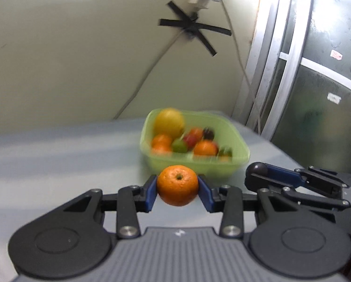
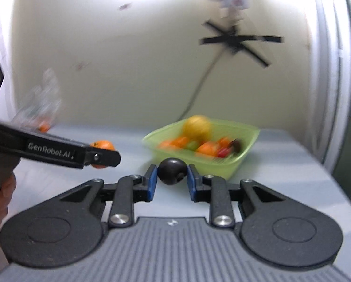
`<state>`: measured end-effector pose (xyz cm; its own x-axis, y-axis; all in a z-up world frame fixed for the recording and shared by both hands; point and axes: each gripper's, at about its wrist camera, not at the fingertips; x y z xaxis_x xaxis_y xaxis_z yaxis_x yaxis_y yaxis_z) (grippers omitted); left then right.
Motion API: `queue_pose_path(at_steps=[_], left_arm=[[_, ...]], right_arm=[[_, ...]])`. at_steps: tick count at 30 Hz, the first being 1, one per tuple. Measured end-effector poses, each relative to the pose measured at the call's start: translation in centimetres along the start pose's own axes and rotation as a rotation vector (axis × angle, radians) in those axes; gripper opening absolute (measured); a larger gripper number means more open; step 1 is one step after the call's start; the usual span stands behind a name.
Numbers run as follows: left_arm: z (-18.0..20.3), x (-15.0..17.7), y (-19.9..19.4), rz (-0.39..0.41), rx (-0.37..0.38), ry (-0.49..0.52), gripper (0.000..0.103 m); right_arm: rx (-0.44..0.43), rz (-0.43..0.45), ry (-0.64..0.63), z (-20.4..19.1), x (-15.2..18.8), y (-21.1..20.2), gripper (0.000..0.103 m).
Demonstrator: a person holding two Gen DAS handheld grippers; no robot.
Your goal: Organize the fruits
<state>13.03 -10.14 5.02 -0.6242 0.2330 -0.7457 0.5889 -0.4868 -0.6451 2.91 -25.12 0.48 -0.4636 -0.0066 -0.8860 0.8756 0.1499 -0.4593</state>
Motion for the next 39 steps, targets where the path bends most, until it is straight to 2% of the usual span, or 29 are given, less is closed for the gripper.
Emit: queue_pose_path(at_steps=[4,8,14,18,20,25,26,29,32,36,39], left_arm=[[0.6,-4.4,4.1,-0.044,0.057,-0.026,0.037],[0.8,-6.5,7.9,-0.08,0.024,-0.031,0.037],[0.5,-7.0,12.0,-0.142,0.006,-0.05,0.037],[0.2,-6.9,13.0,-0.142,-0.008,-0.083,0.038],[0.1,-7.0,13.0,-0.147,-0.003,-0.099,0.038],[0.0,-6.8,10.8,-0.117,-0.035,-0.118,0.038],[0.1,-6.8,10.4,-0.112,-0.048,-0.117,0.038],[1.0,-6.2,8.6,-0.096,-0.124,-0.097,0.048],[1.7,-5.3,6.6,-0.073,-0.188,-0.069,0.048],[2.6,-3.4,4.0,-0.036,-0.229,-0.04,0.054],[2.9,-1.5,1.6,-0.008,-0.241,-0.019,0.054]], right_arm=[[0.019,-0.003,0.07,2.9,-2.6,3.1,0.03],[0.042,-0.033,0.08,4.6,-3.8,6.7,0.03],[0.033,-0.091,0.117,6.2,-3.3,9.8,0.032],[0.051,-0.066,0.086,6.1,-3.2,9.7,0.039],[0.045,-0.052,0.089,6.1,-3.1,9.4,0.042],[0.05,-0.003,0.149,7.0,-3.1,8.6,0.042],[0.053,0.008,0.166,7.2,-3.1,8.2,0.042],[0.07,0.031,0.218,7.2,-3.0,7.0,0.042],[0.07,0.028,0.283,6.8,-2.5,5.8,0.042],[0.044,0.009,0.387,5.5,-0.1,3.5,0.043],[0.026,0.004,0.443,4.0,1.9,1.4,0.044]])
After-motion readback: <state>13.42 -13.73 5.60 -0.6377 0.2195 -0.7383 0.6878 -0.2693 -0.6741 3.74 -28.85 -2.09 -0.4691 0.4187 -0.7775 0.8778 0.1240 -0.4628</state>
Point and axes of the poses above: each gripper's, at about its wrist camera, not at the fingertips, and y roughly the way its jaws point, z to its right, x to its underside, and after that the axes turned 8 degrees about -z, right-handed
